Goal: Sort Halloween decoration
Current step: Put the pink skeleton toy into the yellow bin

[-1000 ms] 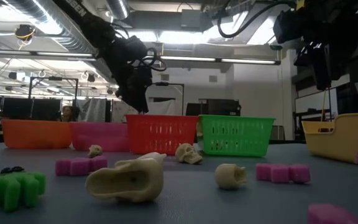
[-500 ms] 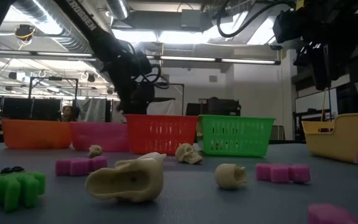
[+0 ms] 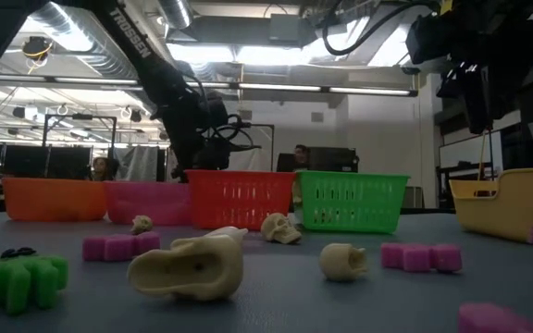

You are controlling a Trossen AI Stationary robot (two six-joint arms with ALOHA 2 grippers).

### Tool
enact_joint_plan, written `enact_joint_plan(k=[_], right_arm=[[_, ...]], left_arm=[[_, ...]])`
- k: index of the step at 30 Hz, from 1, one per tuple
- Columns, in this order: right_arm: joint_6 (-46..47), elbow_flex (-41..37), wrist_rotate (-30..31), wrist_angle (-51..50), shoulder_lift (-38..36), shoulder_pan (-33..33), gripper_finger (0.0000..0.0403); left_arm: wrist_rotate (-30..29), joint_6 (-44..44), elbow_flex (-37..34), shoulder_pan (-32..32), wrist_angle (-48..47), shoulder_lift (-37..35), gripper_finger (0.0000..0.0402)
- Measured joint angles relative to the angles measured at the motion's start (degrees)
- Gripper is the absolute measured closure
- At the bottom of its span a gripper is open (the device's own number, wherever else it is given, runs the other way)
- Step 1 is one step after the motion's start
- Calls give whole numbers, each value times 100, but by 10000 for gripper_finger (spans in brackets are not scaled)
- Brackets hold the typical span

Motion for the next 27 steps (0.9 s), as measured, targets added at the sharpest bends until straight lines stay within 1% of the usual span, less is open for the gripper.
enact_joint_plan(k=[3, 6, 16, 27], right_arm=[[0, 0, 0, 1, 0, 0, 207], [0, 0, 0, 5, 0, 0, 207], [1, 0, 0, 238, 0, 0, 207], [0, 0, 0, 280, 0, -2, 207]], left_arm=[[-11, 1, 0, 0, 5, 3, 199], [-107, 0, 0, 0, 11, 3, 209], [-167, 2, 0, 0, 15, 3, 268], [-169, 2, 0, 0, 17, 3, 318]])
